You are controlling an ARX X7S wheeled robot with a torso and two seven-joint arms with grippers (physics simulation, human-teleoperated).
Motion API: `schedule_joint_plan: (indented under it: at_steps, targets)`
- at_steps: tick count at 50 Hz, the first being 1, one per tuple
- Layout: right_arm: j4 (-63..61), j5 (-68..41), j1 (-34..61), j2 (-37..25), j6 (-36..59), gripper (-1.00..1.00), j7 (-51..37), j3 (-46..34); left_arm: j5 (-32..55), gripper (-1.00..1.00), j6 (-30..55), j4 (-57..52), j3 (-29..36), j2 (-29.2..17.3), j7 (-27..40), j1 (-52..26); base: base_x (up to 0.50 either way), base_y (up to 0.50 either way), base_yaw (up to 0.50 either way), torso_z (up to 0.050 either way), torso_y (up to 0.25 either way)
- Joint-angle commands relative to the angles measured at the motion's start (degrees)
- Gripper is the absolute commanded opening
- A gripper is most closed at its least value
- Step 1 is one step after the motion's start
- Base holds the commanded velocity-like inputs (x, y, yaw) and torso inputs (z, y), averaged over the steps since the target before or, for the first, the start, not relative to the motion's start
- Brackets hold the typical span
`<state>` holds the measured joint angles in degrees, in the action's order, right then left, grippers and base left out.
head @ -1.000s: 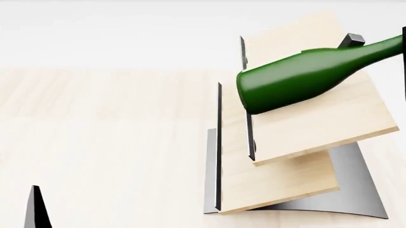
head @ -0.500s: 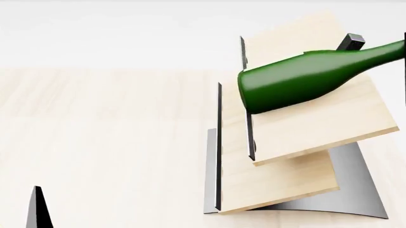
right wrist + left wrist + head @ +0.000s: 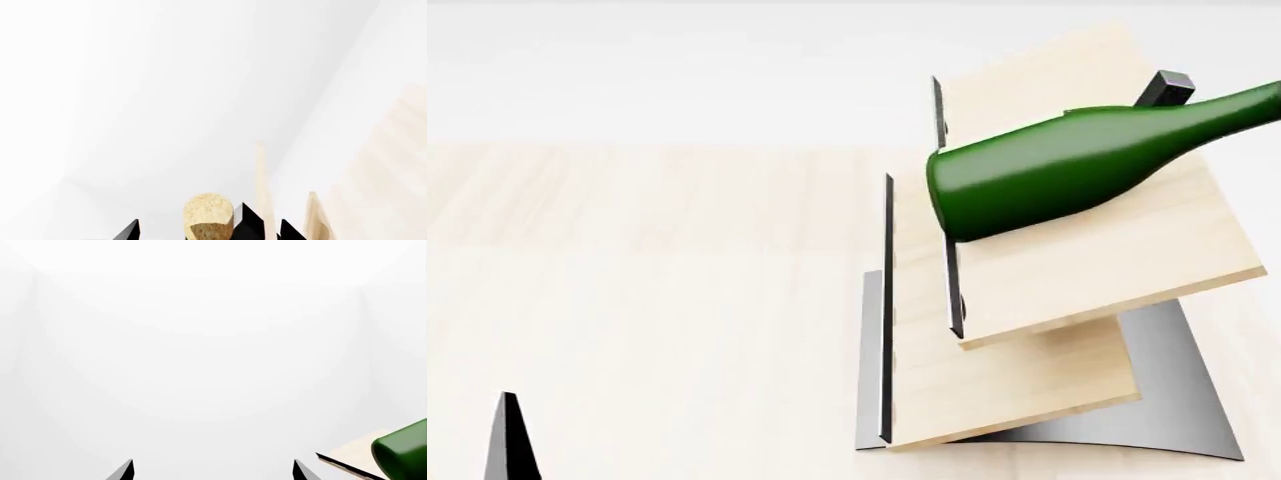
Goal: Put the wine bottle on the wine rack.
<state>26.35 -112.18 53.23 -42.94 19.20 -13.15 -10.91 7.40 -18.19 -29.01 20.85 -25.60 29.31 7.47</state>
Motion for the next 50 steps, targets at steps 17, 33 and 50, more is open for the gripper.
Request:
schedule_joint_plan:
  at_steps: [17, 33, 50]
  targets:
    - [-8.1, -1.7, -4.9, -3.3, -2.4, 1.00, -1.3, 5.0, 0.0, 1.00, -0.1, 0.1, 0.4, -0.2, 0.2, -0.1, 0.00, 0.00, 0.00, 0.000, 0.000]
    - [-11.3, -2.8, -11.6, -6.7, -5.2, 1.00, -1.1, 10.0, -0.4, 1.00, -0.2, 0.2, 0.9, -0.1, 0.2, -0.1, 0.00, 0.00, 0.00, 0.000, 0.000]
    - [-25.1, 8.4, -26.4, -6.2, -17.0, 1.00, -1.9, 15.9, -0.3, 1.00, -0.1, 0.0, 0.9, -0.4, 0.5, -0.2, 0.00, 0.00, 0.00, 0.000, 0.000]
